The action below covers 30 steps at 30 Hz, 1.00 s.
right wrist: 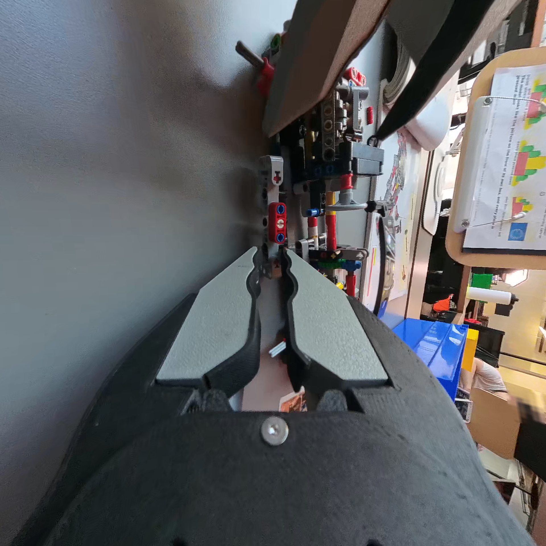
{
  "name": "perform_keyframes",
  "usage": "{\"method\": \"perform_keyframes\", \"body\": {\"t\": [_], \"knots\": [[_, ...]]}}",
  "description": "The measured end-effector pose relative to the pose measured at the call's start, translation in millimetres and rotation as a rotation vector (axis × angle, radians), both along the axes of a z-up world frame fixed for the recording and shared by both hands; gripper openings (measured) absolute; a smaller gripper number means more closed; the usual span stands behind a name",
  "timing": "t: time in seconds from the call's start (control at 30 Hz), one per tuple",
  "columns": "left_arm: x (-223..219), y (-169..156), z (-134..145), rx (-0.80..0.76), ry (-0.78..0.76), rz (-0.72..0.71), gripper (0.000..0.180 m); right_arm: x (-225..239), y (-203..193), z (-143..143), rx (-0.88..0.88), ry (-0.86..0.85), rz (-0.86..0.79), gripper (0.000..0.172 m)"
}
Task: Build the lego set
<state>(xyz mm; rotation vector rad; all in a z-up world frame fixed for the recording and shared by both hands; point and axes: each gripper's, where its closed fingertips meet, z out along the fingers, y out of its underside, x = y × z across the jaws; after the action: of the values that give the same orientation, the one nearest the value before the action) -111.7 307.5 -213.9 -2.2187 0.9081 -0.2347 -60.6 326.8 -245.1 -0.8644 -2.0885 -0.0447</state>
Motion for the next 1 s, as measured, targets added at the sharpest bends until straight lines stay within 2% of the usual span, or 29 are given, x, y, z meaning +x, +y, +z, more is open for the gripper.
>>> {"method": "perform_keyframes", "body": {"t": [0.17, 0.3, 0.37, 0.63, 0.73, 0.87, 0.93, 0.97, 1.0], "knots": [[-0.8, 10.5, -20.4, -0.061, 0.084, -0.006, 0.094, -2.8, 2.8, -0.6, -0.038, -0.053, 0.012, 0.010], [-2.5, 14.2, -29.1, -0.092, 0.078, -0.004, 0.086, -4.0, 0.9, -1.3, -0.085, -0.100, 0.034, 0.010], [-3.5, 14.9, -34.9, -0.098, 0.093, 0.006, 0.091, -4.3, 0.0, -1.7, -0.121, -0.122, 0.037, 0.011], [-0.9, 16.3, -34.0, -0.079, 0.083, 0.051, 0.088, -1.0, -0.6, -2.5, -0.179, -0.192, 0.084, 0.010], [-8.2, 18.7, -29.3, -0.012, 0.139, 0.126, 0.096, 2.1, 7.1, -2.2, -0.134, -0.203, 0.088, 0.009], [2.3, 3.4, -5.4, 0.080, 0.050, 0.141, 0.071, 5.3, 9.0, -2.5, -0.109, -0.216, 0.099, 0.009], [8.3, -0.1, 15.6, 0.160, -0.014, 0.151, 0.036, 4.8, 7.7, -2.5, -0.120, -0.219, 0.102, 0.009], [14.3, -3.8, 21.3, 0.173, -0.037, 0.134, 0.030, 4.2, 6.4, -2.4, -0.130, -0.220, 0.104, 0.009], [19.3, -7.6, 21.5, 0.160, -0.035, 0.116, 0.032, 3.5, 5.1, -2.3, -0.139, -0.218, 0.106, 0.009]]}}
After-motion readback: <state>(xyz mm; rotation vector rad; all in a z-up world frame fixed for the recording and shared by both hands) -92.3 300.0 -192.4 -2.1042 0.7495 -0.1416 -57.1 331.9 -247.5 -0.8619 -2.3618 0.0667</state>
